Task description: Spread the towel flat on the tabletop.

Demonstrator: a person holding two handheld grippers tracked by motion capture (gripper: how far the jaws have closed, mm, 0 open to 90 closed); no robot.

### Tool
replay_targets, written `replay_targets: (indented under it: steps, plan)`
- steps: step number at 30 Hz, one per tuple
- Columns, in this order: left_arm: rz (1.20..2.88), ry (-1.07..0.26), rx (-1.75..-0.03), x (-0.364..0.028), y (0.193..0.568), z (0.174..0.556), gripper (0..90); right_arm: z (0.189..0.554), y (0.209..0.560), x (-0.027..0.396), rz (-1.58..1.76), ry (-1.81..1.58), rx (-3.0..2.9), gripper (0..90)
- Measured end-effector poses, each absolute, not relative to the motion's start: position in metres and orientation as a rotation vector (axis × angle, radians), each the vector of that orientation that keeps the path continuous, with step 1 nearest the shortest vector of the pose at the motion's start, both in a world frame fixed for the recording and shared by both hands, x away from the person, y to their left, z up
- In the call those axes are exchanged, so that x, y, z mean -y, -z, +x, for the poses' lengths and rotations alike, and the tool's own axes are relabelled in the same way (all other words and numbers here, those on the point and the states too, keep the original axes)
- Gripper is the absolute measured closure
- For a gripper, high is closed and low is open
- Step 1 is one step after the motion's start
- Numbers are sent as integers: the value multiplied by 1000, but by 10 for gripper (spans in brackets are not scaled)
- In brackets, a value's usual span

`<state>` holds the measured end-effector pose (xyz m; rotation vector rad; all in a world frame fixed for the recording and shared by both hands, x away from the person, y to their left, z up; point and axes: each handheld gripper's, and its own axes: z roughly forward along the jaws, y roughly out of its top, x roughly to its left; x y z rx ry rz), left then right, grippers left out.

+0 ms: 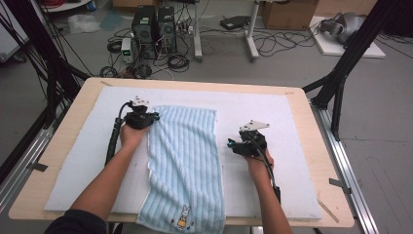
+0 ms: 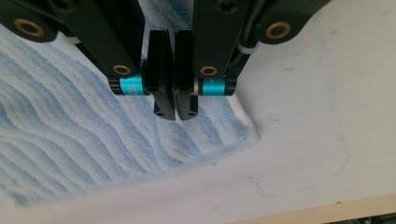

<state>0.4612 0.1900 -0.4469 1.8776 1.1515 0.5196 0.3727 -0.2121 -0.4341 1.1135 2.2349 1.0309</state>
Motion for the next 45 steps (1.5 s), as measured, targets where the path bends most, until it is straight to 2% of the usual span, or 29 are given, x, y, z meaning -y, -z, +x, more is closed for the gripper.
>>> replay_targets:
  steps: [1, 4, 9, 15, 17, 18, 20, 22, 26, 27, 28, 30, 35, 37, 39, 40, 41, 45]
  plan:
    - [1861, -509, -1165, -194, 446, 461, 805, 373, 435, 209, 1109, -1039, -2243, 432]
    - [1811, -479, -1189, -198, 444, 461, 559, 376, 437, 201, 1113, -1063, -2256, 432]
    - [1797, -445, -1160, -195, 439, 457, 459, 383, 441, 185, 1098, -1123, -2303, 426]
    - [1797, -428, -1132, -194, 433, 454, 425, 392, 450, 165, 1023, -1093, -2391, 433]
    - [1791, -427, -1127, -194, 431, 452, 424, 398, 450, 161, 1020, -1108, -2407, 554]
    - [1787, -428, -1127, -195, 430, 452, 424, 398, 450, 161, 1020, -1108, -2407, 554]
    - [1783, -423, -1125, -196, 429, 451, 425, 401, 448, 161, 978, -1114, -2447, 867]
    - [1789, -417, -1125, -197, 428, 451, 424, 405, 445, 156, 885, -1024, -2442, 895]
    - [1806, -409, -1119, -196, 428, 449, 422, 415, 445, 164, 989, -1015, -2365, 883]
    - [1809, -409, -1117, -196, 428, 449, 422, 417, 446, 167, 1042, -1057, -2354, 792]
    - [1815, -411, -1116, -196, 428, 448, 422, 417, 446, 167, 1042, -1057, -2354, 792]
    - [1817, -409, -1108, -196, 428, 448, 424, 418, 447, 172, 1119, -1143, -2296, 674]
    - [1814, -417, -1116, -200, 435, 445, 431, 420, 445, 160, 1058, -1255, -2352, 554]
    - [1819, -411, -1126, -202, 439, 444, 431, 422, 450, 151, 1021, -1146, -2406, 558]
    - [1816, -411, -1130, -204, 440, 443, 431, 424, 449, 150, 1017, -1106, -2397, 704]
    - [1816, -416, -1134, -204, 440, 442, 431, 424, 449, 150, 1017, -1106, -2397, 704]
    - [1815, -412, -1136, -205, 440, 441, 431, 426, 448, 151, 1004, -1100, -2409, 812]
    - [1818, -420, -1138, -206, 439, 439, 432, 437, 446, 154, 974, -1046, -2423, 844]
